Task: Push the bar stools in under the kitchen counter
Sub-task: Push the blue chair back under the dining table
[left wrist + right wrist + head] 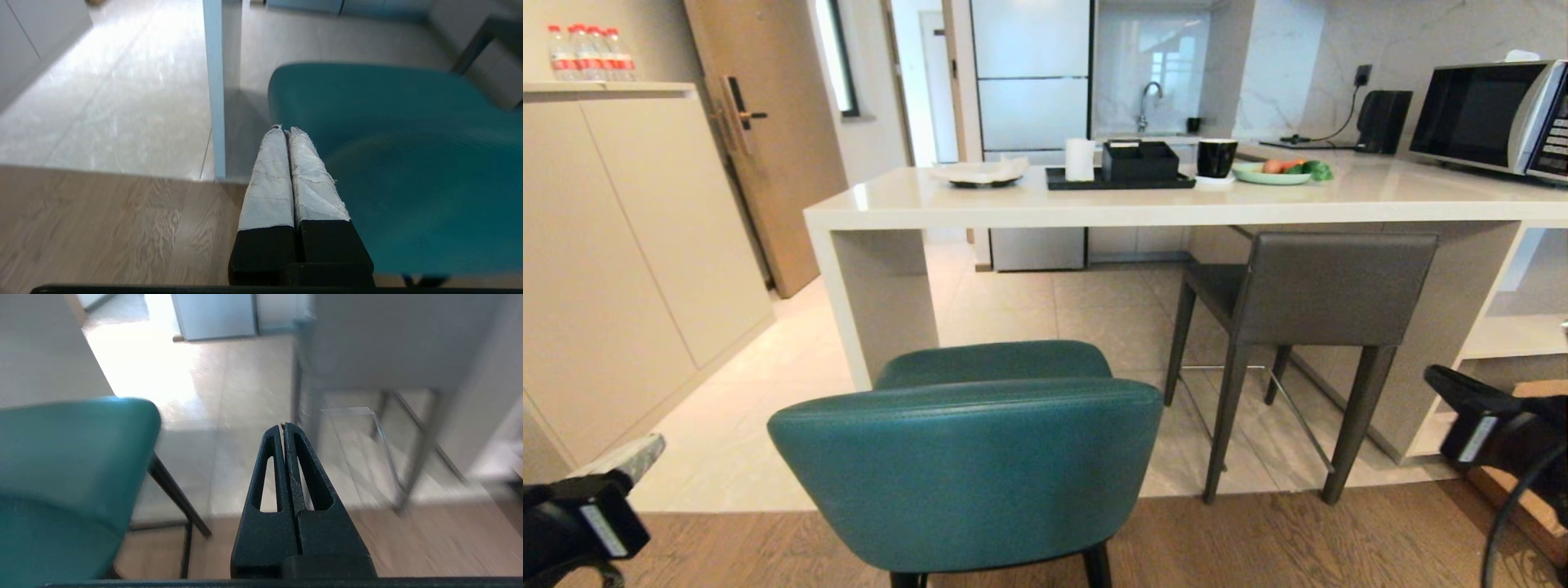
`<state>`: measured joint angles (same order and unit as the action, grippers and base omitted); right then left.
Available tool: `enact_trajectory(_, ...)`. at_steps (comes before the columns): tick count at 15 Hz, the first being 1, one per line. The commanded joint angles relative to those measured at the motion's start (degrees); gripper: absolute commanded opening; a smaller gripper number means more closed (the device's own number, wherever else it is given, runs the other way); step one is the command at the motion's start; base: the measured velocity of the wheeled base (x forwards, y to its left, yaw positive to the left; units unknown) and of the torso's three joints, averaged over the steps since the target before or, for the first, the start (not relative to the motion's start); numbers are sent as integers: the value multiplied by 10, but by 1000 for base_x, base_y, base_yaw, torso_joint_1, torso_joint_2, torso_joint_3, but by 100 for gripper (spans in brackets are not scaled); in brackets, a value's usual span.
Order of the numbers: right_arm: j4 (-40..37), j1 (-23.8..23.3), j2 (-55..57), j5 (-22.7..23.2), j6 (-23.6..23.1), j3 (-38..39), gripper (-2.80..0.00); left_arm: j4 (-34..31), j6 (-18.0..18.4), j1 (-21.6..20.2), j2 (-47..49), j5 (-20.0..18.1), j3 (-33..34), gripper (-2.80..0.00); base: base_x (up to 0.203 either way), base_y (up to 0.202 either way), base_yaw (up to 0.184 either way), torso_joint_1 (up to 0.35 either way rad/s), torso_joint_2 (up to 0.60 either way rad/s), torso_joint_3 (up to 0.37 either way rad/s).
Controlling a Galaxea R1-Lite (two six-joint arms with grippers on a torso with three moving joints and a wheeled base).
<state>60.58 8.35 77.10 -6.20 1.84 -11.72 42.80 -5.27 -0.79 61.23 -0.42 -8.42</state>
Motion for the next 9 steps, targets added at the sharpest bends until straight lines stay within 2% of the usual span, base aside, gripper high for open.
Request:
enact_trajectory(1,200,112,203,-54,-2,0,-280,218,-2,-4,251,-2,26,-280,0,0,0,0,0,0)
enact_trajectory(3,253,165,268,-84,-3,-6,-280,354,0,-7,367,-5,57,-280,0,0,0,0,0,0)
enact_trajectory(5,266,192,322,-91,-5,-24,-280,423,1,-9,433,-12,74,-280,0,0,0,0,0,0)
enact_trajectory(7,270,224,367,-94,-7,-59,-280,448,1,-11,462,-18,71,-280,0,0,0,0,0,0)
enact_trajectory(9,271,233,388,-95,-8,-79,-280,449,1,-11,484,-20,57,-280,0,0,0,0,0,0)
